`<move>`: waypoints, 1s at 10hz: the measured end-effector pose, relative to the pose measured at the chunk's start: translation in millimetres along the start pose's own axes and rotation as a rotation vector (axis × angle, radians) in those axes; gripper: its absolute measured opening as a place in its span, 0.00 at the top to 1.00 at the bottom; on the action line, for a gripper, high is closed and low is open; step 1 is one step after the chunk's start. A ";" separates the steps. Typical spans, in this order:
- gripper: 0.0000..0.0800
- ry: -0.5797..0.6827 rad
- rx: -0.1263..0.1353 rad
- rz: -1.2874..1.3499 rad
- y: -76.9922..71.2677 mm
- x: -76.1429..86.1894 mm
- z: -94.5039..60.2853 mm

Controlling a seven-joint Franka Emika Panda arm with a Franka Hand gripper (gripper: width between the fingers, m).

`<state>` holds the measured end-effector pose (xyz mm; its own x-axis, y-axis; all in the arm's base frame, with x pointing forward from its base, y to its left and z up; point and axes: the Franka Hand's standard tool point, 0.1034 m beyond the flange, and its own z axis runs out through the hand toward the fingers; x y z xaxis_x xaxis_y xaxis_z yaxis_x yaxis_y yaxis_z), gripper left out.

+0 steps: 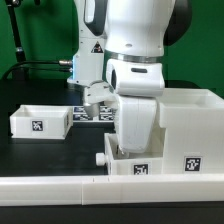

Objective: Assemble drawer

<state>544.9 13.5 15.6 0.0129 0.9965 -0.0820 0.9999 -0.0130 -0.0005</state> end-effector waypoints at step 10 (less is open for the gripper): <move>0.19 -0.039 0.044 -0.041 13.7 -72.2 -56.3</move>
Offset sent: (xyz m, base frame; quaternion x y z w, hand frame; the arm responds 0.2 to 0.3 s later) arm 0.0035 -0.0027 0.0404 0.0391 -0.0093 -0.0004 0.9992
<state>557.7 -54.1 77.6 -0.0292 0.9924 -0.1194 0.9986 0.0236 -0.0482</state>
